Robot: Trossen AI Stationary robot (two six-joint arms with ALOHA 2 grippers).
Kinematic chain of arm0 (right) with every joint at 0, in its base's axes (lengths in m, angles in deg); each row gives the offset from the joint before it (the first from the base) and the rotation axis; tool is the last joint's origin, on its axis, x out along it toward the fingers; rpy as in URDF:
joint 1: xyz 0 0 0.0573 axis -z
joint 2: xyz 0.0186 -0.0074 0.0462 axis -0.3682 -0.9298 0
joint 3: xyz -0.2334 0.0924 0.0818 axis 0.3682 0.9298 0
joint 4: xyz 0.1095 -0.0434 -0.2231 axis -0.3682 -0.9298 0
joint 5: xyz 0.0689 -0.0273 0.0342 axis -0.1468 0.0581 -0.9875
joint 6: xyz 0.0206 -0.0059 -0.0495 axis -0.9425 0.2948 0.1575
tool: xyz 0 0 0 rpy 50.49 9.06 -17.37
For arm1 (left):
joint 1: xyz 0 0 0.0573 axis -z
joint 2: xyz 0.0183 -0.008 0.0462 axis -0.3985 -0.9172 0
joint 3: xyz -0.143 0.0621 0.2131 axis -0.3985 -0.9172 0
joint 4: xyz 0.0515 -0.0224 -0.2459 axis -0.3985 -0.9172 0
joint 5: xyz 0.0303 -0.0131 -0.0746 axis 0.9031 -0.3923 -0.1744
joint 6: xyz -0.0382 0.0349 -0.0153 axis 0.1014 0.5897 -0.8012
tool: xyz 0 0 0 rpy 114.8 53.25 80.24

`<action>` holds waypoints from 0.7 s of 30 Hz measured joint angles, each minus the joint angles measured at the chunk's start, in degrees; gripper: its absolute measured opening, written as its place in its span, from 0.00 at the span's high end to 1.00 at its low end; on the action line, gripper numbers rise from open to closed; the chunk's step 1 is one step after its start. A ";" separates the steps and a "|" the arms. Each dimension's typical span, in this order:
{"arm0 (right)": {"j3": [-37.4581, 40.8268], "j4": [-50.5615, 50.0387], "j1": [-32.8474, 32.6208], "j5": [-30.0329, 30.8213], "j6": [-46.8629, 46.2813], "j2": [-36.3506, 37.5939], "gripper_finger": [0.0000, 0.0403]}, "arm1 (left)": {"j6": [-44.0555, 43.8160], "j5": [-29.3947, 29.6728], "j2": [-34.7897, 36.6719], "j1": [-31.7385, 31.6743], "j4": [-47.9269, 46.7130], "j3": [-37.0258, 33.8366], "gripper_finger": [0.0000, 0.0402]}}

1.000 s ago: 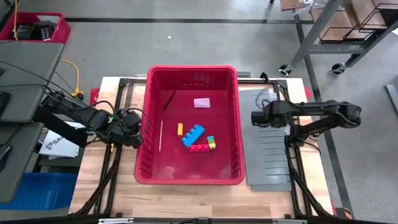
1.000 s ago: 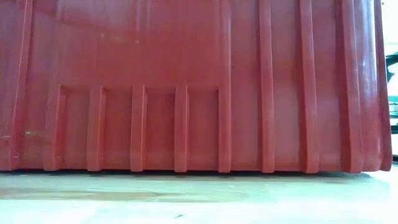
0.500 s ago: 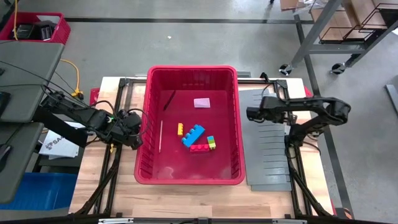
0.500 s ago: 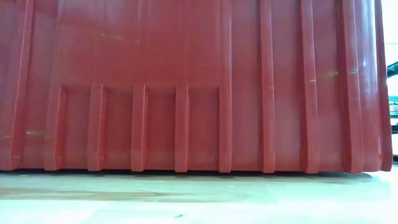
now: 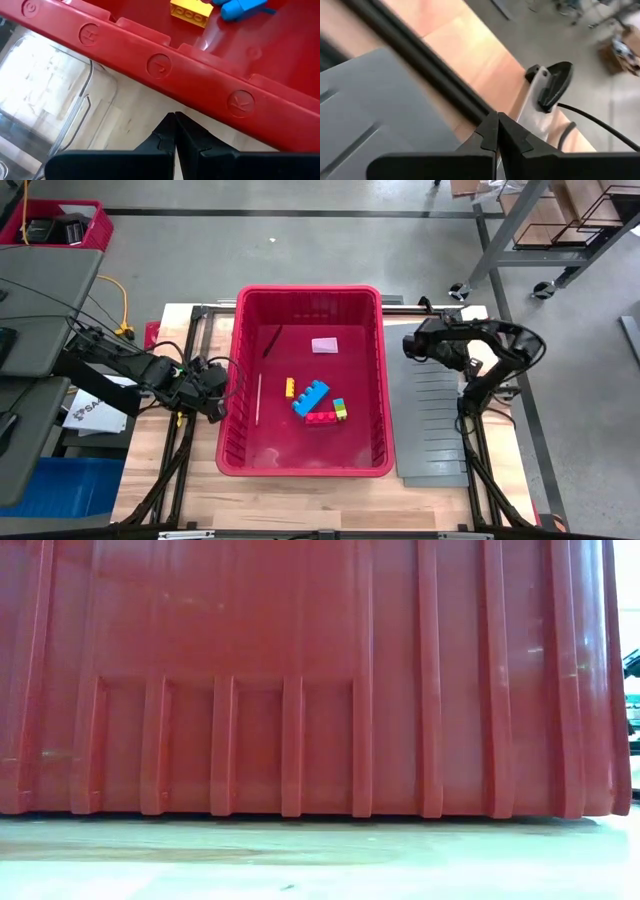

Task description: Sort Items/Unsort Items

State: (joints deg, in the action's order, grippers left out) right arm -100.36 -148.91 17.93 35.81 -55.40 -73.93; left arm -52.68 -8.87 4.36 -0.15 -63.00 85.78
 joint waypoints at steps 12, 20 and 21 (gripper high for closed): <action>0.35 20.09 9.80 -3.38 30.03 -3.93 1.00 | 1.89 -0.70 -0.02 -0.07 -0.03 0.00 1.00; -4.36 23.10 6.28 -10.10 34.55 -3.52 1.00 | -1.34 -1.07 -0.04 0.00 0.00 0.00 1.00; -4.83 21.87 5.52 -10.65 34.31 -3.24 1.00 | -1.08 -1.08 -0.04 0.00 -0.04 0.00 1.00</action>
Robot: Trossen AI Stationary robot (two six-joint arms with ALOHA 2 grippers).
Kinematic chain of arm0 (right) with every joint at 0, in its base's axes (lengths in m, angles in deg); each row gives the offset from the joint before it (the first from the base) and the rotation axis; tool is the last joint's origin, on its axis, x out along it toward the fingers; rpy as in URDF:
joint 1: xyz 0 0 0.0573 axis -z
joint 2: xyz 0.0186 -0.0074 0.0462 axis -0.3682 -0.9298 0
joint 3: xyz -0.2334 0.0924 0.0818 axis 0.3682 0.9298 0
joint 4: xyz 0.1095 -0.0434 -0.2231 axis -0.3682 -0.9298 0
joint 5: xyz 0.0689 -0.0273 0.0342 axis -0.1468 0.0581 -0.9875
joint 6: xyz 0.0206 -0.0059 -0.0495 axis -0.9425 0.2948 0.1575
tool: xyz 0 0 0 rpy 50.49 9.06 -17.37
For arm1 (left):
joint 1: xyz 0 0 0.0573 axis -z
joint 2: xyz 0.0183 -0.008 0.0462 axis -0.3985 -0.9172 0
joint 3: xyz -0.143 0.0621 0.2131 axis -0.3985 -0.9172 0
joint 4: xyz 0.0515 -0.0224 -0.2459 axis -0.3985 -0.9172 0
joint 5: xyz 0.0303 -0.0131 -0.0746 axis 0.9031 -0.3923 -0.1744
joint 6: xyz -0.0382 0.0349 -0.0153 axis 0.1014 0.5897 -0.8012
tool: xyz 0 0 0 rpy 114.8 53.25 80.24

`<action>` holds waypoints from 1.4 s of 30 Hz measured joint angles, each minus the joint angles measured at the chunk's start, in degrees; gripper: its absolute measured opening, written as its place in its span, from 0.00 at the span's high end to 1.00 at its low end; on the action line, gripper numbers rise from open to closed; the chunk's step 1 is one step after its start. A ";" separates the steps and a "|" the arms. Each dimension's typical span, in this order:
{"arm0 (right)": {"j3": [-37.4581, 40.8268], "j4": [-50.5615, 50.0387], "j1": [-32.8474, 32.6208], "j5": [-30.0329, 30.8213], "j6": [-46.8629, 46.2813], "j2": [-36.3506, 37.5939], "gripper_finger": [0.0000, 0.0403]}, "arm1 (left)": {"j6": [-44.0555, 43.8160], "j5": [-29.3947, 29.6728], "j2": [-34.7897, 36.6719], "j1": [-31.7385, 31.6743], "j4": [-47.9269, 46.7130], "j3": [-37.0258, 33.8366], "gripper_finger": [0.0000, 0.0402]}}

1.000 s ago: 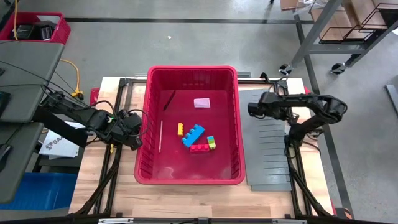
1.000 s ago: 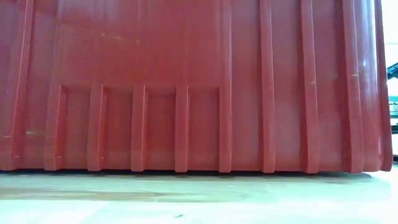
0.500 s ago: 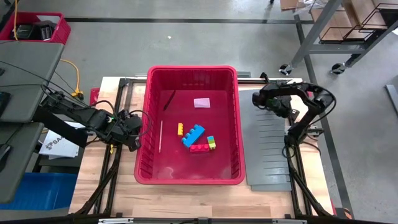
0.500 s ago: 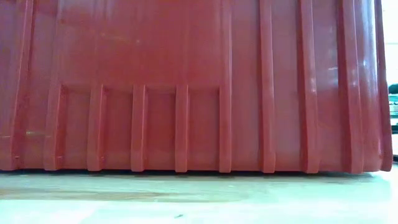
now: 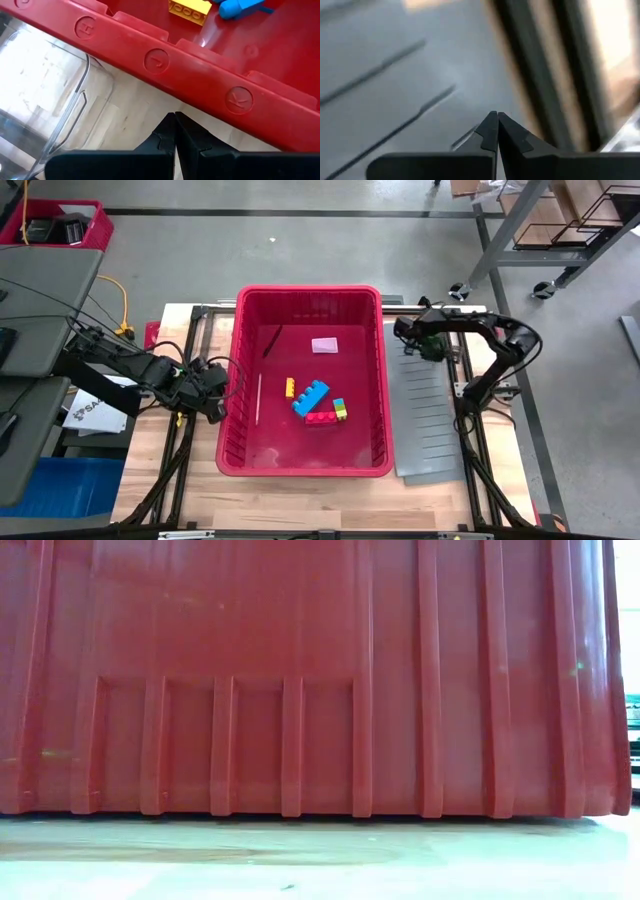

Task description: Sort Items/Unsort Items

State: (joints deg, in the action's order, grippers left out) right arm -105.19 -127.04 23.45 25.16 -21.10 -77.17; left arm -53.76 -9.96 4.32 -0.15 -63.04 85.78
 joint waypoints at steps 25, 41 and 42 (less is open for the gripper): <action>-34.11 40.08 -23.81 -13.53 40.90 29.93 1.00 | -3.84 3.27 -0.01 -0.07 2.03 0.02 1.00; -69.48 11.47 -41.73 -17.17 63.55 -7.56 0.48 | -8.62 5.09 -1.76 -0.05 2.71 0.02 0.87; -71.23 6.54 -41.89 -15.72 64.72 -9.60 0.44 | -9.02 4.87 -1.75 -0.04 2.72 0.02 0.85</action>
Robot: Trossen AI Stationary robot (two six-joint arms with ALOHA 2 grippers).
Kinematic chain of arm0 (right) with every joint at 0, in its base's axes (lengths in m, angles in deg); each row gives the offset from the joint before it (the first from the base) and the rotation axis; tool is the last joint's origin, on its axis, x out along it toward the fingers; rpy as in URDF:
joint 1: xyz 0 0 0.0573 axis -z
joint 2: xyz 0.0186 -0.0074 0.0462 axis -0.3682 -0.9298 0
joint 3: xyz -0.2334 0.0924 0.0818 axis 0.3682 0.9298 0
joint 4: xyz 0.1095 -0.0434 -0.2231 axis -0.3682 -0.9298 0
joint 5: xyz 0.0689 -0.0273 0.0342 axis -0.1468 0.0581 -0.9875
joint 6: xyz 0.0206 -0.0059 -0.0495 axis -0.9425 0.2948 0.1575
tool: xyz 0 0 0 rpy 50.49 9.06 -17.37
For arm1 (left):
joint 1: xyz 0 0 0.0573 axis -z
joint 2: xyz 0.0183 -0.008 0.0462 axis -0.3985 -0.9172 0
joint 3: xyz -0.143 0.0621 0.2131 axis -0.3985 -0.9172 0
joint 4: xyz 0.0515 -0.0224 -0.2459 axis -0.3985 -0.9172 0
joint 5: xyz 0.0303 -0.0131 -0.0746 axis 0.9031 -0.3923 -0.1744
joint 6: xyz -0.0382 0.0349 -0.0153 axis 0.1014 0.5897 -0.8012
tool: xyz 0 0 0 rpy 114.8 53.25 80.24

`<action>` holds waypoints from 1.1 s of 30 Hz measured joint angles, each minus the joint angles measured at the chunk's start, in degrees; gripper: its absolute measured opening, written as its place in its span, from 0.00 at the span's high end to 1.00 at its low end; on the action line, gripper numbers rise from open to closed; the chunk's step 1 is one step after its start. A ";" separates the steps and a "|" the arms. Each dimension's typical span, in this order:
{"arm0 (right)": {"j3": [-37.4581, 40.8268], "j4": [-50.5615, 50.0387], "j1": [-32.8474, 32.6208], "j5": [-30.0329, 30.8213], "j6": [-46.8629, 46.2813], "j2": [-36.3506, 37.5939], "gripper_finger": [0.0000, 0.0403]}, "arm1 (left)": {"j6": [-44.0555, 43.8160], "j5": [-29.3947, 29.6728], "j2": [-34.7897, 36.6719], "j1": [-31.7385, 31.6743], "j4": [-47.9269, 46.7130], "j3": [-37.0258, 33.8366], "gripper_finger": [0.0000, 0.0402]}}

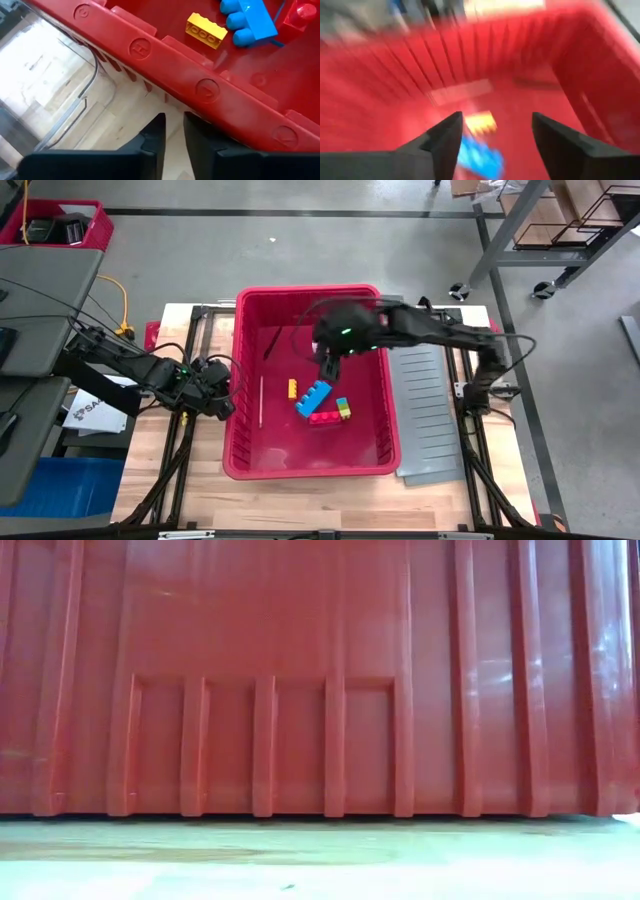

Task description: Sort Items/Unsort Items

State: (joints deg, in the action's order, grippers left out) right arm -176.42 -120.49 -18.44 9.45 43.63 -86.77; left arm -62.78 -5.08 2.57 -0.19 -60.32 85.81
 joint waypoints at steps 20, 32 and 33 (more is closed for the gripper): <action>-6.06 -22.69 -1.18 -6.75 24.24 -24.64 0.38 | 2.10 -1.51 0.02 -0.02 0.00 4.26 0.53; -5.99 -17.86 -4.66 4.83 34.77 -32.17 0.38 | 4.61 -0.74 0.02 -0.02 -0.43 4.26 0.43; -5.99 -17.24 -4.76 4.95 34.78 -32.32 0.38 | 4.61 -0.72 0.02 -0.02 -0.45 4.26 0.42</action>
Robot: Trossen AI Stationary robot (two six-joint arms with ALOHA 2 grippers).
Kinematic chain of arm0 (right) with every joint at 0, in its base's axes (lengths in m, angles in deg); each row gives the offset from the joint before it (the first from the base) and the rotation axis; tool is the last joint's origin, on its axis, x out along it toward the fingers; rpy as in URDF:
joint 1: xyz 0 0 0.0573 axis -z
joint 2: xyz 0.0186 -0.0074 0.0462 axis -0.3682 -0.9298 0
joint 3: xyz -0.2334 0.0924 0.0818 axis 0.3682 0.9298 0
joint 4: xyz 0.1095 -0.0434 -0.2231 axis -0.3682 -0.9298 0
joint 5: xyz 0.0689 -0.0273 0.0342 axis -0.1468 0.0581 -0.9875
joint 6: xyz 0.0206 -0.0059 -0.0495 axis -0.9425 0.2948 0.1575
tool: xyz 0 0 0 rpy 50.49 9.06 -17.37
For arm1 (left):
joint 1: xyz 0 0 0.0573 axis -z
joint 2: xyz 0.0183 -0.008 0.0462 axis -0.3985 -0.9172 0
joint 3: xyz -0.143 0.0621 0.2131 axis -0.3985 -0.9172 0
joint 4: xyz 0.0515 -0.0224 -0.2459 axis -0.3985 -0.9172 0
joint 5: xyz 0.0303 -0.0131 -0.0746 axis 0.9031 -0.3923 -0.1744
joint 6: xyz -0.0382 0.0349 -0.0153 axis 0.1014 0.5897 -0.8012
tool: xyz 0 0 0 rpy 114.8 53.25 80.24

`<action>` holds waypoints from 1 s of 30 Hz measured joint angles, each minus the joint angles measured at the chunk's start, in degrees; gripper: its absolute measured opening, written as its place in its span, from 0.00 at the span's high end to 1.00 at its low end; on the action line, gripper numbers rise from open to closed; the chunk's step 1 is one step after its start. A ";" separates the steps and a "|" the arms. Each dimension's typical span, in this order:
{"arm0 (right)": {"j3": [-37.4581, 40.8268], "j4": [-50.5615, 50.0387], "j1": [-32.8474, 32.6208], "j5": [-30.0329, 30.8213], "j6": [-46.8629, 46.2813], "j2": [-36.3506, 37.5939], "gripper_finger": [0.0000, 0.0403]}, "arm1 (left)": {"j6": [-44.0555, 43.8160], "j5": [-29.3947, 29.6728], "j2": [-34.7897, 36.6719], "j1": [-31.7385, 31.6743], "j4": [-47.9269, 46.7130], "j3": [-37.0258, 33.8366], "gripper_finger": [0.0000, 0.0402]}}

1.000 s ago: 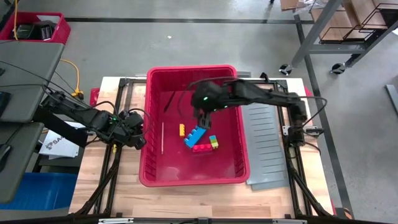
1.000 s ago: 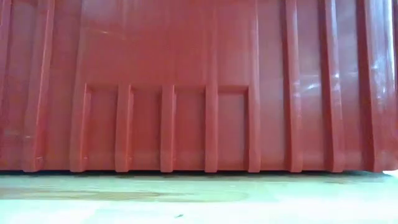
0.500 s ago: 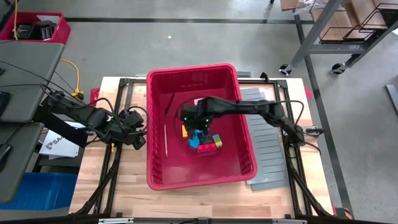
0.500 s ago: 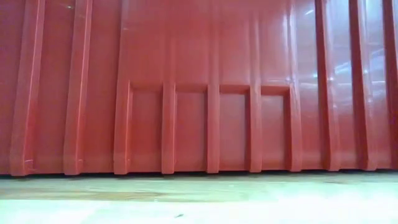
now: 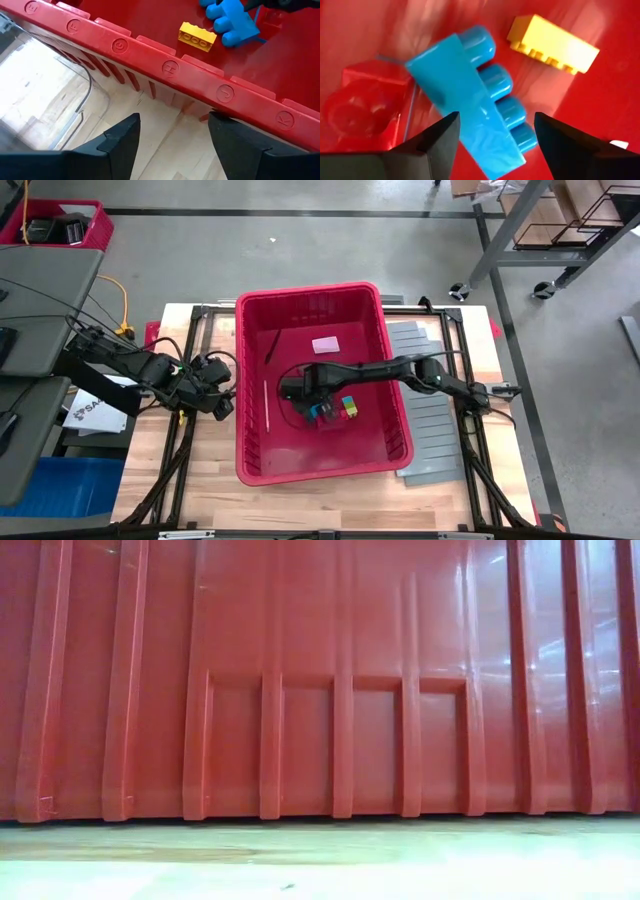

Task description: Sort Items/Unsort Items

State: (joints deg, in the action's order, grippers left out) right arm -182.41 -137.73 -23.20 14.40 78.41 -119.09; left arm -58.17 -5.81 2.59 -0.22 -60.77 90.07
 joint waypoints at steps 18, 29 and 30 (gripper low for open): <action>0.72 -5.00 0.10 -1.07 -1.44 1.04 0.38 | 2.58 -0.85 -0.02 0.02 -0.94 0.00 0.42; 8.96 0.38 0.08 0.86 -0.61 1.28 0.38 | 2.58 -0.81 -0.04 0.02 -0.96 -0.02 0.42; 9.58 1.57 0.09 1.51 -1.30 1.28 0.38 | 2.57 -0.78 -0.04 0.02 -0.95 -0.02 0.42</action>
State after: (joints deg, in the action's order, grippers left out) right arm -172.84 -136.16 -23.11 15.91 77.11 -117.81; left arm -55.61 -6.59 2.55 -0.19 -61.72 90.05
